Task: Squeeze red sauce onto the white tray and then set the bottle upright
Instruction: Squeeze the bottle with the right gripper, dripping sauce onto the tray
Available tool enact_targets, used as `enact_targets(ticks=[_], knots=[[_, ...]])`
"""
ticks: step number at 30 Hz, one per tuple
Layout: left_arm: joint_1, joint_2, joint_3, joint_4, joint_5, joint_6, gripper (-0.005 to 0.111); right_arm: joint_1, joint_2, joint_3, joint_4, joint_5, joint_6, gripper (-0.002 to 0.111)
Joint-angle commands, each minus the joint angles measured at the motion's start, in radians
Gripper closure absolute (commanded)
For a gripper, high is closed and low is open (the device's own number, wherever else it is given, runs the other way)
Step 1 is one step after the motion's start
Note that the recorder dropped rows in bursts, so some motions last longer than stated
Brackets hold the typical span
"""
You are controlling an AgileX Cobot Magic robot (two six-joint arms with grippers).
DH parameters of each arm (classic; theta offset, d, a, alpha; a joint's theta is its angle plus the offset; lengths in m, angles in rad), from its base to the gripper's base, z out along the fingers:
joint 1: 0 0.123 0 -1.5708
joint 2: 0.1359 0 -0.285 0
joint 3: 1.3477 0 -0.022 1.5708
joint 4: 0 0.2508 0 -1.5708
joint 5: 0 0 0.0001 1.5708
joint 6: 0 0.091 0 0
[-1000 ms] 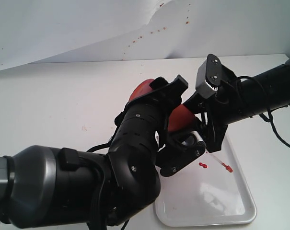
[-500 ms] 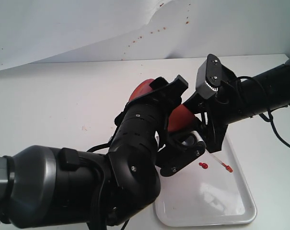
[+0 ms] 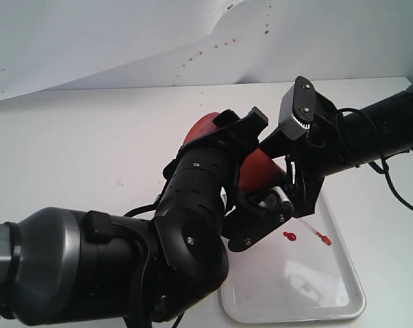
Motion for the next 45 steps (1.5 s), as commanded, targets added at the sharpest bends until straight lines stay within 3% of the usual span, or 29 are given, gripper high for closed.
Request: enact_targets(ticks=[1, 5, 8, 12, 14, 38, 41, 45], knots=[[0.000, -0.011, -0.014, 0.026, 0.034, -0.020, 0.107, 0.001, 0.000, -0.002, 0.011, -0.005, 0.003, 0.019], [0.000, -0.011, -0.014, 0.026, 0.034, -0.020, 0.107, 0.001, 0.000, -0.002, 0.011, -0.005, 0.014, 0.026], [0.000, -0.011, -0.014, 0.026, 0.034, -0.020, 0.107, 0.001, 0.000, -0.002, 0.011, 0.002, 0.014, 0.050], [0.000, -0.011, -0.014, 0.026, 0.034, -0.020, 0.107, 0.001, 0.000, -0.002, 0.009, 0.031, 0.014, 0.096], [0.000, -0.011, -0.014, 0.026, 0.034, -0.020, 0.107, 0.001, 0.000, -0.002, 0.001, 0.030, 0.018, 0.108], [0.000, -0.011, -0.014, 0.026, 0.034, -0.020, 0.107, 0.001, 0.000, -0.002, -0.007, 0.026, 0.018, 0.108], [0.000, -0.011, -0.014, 0.026, 0.034, -0.020, 0.107, 0.001, 0.000, -0.002, -0.007, 0.026, 0.018, 0.096], [0.000, -0.011, -0.014, 0.026, 0.034, -0.020, 0.107, 0.001, 0.000, -0.002, -0.007, 0.019, 0.018, 0.060]])
